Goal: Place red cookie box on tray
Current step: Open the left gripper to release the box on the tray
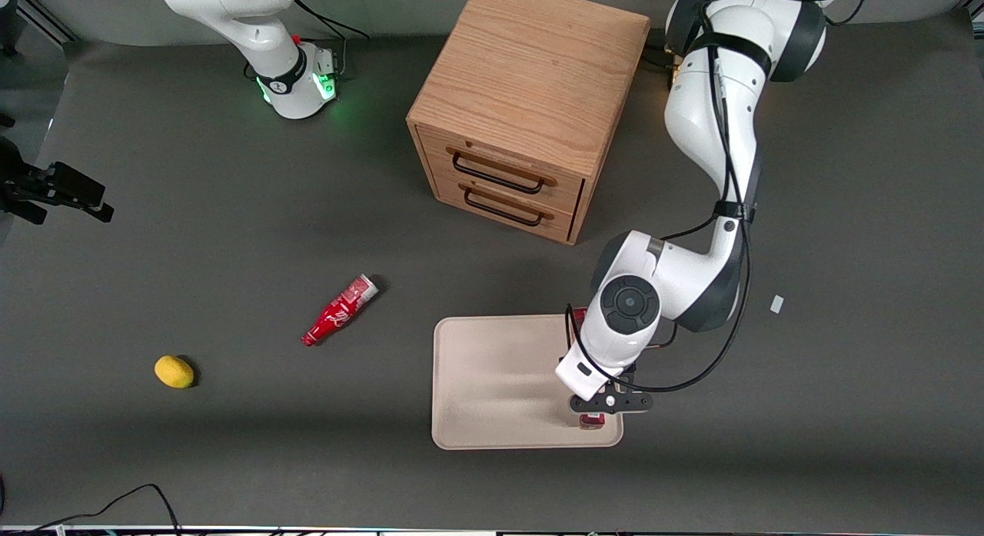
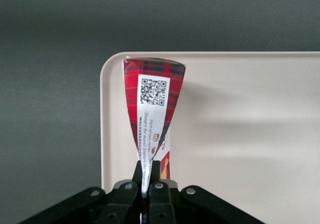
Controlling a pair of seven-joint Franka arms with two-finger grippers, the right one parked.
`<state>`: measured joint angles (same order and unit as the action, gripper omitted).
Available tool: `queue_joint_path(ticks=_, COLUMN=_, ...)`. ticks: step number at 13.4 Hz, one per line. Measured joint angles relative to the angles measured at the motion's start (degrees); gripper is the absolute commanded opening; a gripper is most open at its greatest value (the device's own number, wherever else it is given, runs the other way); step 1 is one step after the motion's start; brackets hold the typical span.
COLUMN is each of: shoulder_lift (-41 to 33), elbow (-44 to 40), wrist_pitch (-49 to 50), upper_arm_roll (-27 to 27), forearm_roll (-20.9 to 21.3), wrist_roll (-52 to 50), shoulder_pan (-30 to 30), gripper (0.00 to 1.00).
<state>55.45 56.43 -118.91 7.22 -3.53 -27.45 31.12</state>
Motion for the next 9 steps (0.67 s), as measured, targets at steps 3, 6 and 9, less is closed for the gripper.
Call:
queue_joint_path(ticks=3, shoulder_lift=1.6, elbow=0.0, wrist_pitch=-2.5, upper_arm_roll=0.0, forearm_roll=0.0, wrist_roll=0.0, shoulder_pan=0.0, gripper=0.43)
queue_joint_path(ticks=6, shoulder_lift=2.4, elbow=0.0, wrist_pitch=-3.7, upper_arm_roll=0.1, forearm_roll=0.0, wrist_roll=0.0, shoulder_pan=0.0, gripper=1.00)
queue_joint_path(ticks=9, shoulder_lift=2.4, elbow=0.0, wrist_pitch=-4.0, upper_arm_roll=0.1, forearm_roll=0.0, wrist_roll=0.0, shoulder_pan=0.0, gripper=1.00)
